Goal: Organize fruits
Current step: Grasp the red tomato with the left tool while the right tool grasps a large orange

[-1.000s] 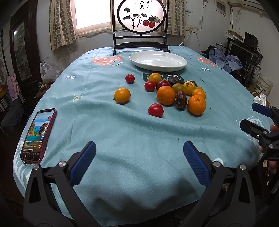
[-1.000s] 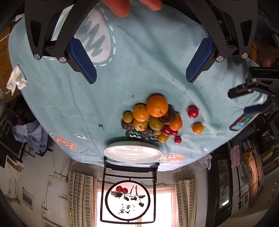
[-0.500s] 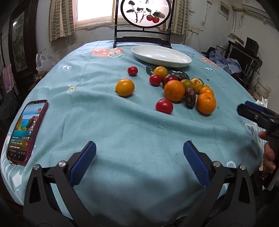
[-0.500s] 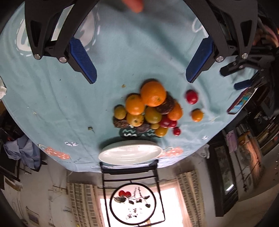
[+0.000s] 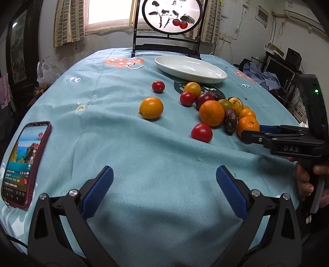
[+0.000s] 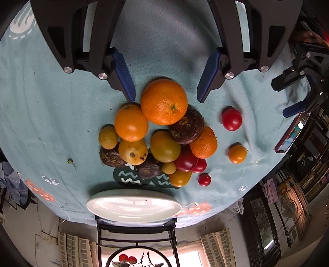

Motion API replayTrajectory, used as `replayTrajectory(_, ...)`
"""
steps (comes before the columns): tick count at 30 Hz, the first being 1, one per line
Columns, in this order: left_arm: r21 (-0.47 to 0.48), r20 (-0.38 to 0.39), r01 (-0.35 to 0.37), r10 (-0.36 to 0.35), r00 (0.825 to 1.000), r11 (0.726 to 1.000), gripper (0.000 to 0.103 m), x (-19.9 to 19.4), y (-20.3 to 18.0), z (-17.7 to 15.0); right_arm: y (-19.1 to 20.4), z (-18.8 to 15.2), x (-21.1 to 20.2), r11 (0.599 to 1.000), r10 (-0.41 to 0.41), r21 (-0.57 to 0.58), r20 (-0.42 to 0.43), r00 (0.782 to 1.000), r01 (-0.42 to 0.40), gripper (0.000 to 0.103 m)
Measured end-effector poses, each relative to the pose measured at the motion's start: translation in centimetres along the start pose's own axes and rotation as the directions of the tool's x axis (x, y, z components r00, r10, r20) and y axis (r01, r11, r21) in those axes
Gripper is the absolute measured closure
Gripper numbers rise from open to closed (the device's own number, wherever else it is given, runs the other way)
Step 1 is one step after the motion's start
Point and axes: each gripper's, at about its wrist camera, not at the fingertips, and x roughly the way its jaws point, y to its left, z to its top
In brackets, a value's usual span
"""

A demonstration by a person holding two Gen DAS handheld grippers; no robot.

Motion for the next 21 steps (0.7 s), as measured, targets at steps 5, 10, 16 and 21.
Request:
replayTrajectory(5, 0.04, 0.022, -0.006, 0.005, 1.0, 0.999, 0.002, 0.2, -0.6, 1.2, -0.3, -0.2, 0.2, 1.0, 0.003, -0.008, 0.021, 1.0, -0.003, 0.057)
replayTrajectory(10, 0.122, 0.041, 0.007, -0.012, 0.999, 0.992, 0.018, 1.3, -2.5, 3.2, -1.9, -1.0, -0.7, 0.996, 0.068, 0.059, 0.055, 0.996, -0.071, 0.057)
replayTrajectory(16, 0.166, -0.036, 0.058, -0.053, 0.998, 0.984, 0.039, 4.6, -4.6, 4.8, -3.4, -1.5, -1.1, 0.985, 0.114, 0.123, 0.063, 0.991, -0.121, 0.057)
replayTrajectory(21, 0.155, -0.119, 0.072, -0.054, 0.991, 0.985, 0.058, 6.5, -5.2, 5.0, -3.4, -1.5, -1.2, 0.983, 0.129, 0.125, 0.069, 0.989, -0.137, 0.058)
